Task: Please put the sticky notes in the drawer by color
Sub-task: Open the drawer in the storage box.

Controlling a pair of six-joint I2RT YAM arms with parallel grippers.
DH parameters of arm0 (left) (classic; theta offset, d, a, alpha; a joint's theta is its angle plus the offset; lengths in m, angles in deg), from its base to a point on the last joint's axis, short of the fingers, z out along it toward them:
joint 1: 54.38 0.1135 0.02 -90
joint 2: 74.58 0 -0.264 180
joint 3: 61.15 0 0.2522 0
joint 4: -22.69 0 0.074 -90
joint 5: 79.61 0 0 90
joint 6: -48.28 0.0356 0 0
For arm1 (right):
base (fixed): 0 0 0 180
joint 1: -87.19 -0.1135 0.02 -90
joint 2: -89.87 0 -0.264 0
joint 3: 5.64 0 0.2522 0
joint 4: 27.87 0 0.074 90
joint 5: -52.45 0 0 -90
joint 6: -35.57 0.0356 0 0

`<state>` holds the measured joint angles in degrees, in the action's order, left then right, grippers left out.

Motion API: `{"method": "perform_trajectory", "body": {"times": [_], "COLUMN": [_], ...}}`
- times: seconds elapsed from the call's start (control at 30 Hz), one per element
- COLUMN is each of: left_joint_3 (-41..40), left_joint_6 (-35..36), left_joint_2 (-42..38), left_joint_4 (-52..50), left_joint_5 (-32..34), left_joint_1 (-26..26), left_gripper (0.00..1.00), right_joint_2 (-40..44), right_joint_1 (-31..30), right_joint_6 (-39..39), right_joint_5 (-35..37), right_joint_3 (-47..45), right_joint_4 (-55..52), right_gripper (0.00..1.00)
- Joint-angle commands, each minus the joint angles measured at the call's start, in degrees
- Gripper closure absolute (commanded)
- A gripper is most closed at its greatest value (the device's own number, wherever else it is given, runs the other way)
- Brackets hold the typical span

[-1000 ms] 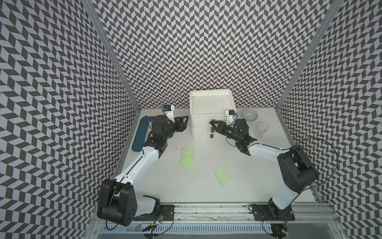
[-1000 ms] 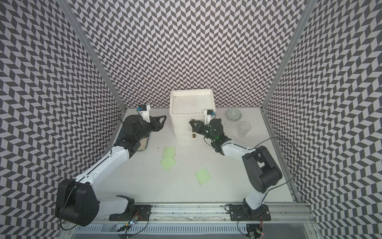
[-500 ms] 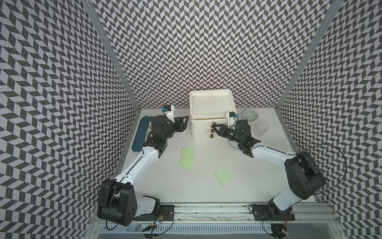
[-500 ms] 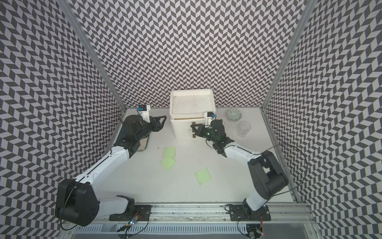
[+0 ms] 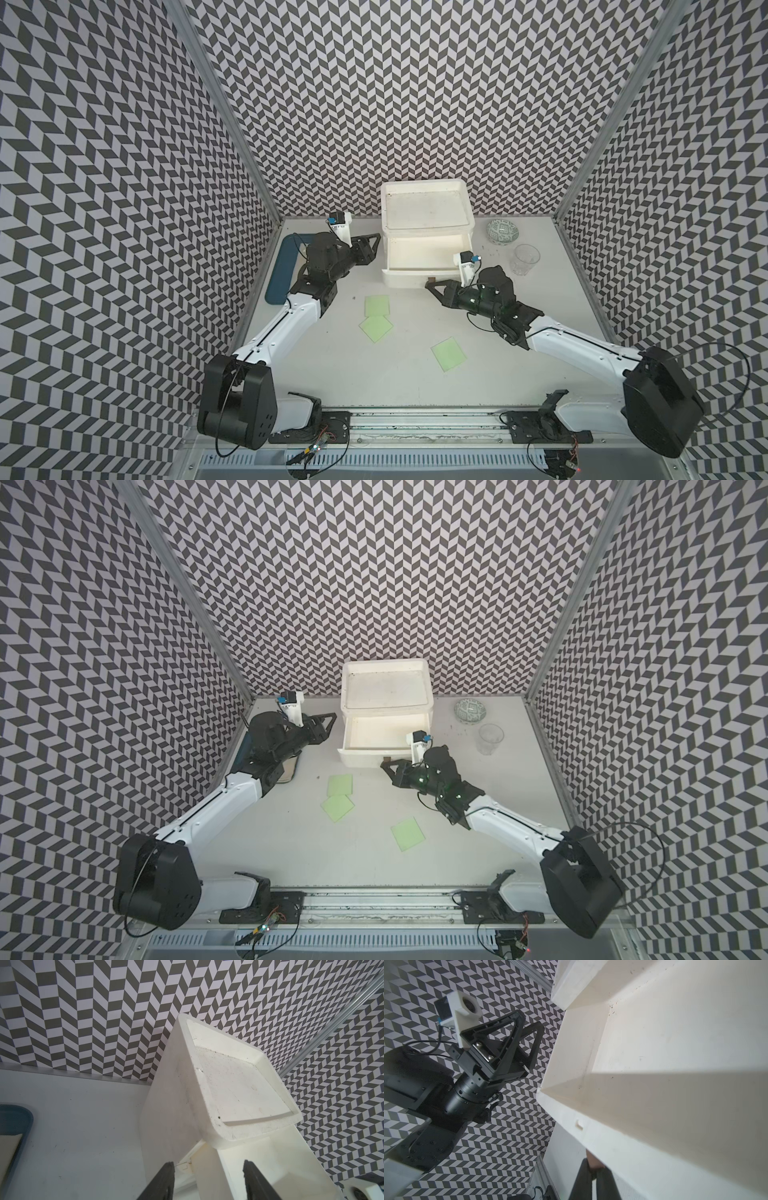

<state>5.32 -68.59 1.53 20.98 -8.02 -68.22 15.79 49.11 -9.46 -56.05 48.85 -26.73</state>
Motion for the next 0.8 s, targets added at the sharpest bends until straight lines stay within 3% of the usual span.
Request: {"method": "perform_trajectory", "body": {"times": [0.0, 0.17, 0.3, 0.37, 0.53, 0.77], "left_joint_3": [-0.4, -0.5, -0.9, -1.5, -5.7, -15.1], "left_joint_6": [-0.6, -0.6, -0.9, -1.3, -4.3, -8.5], "left_joint_2": [-0.2, -0.7, -1.6, -2.3, -4.8, -7.2], "left_joint_4": [2.3, 2.1, 1.9, 1.8, 3.1, 7.4], "left_joint_5": [-1.0, -1.2, -0.8, -0.1, 2.2, 0.9], "left_joint_1": [0.2, 0.2, 0.1, 0.1, 0.0, -0.6], "left_gripper": [0.44, 0.44, 0.44, 0.44, 0.44, 0.44], "right_joint_2": [0.6, -0.3, 1.4, 3.3, 7.9, 6.9], "right_joint_1": [-0.9, -0.3, -0.5, -1.6, -9.7, -20.2], "right_joint_6": [-0.3, -1.7, -5.9, -10.0, -17.5, -11.9], "right_joint_5": [-0.5, 0.8, 1.7, 4.8, 18.3, 25.4], "right_joint_3": [-1.1, -1.1, 1.3, 3.0, 2.9, -5.3], "right_joint_4": [-0.1, -0.2, -4.9, -11.0, -26.8, -33.9], "right_gripper": [0.89, 0.82, 0.52, 0.44, 0.3, 0.15]}}
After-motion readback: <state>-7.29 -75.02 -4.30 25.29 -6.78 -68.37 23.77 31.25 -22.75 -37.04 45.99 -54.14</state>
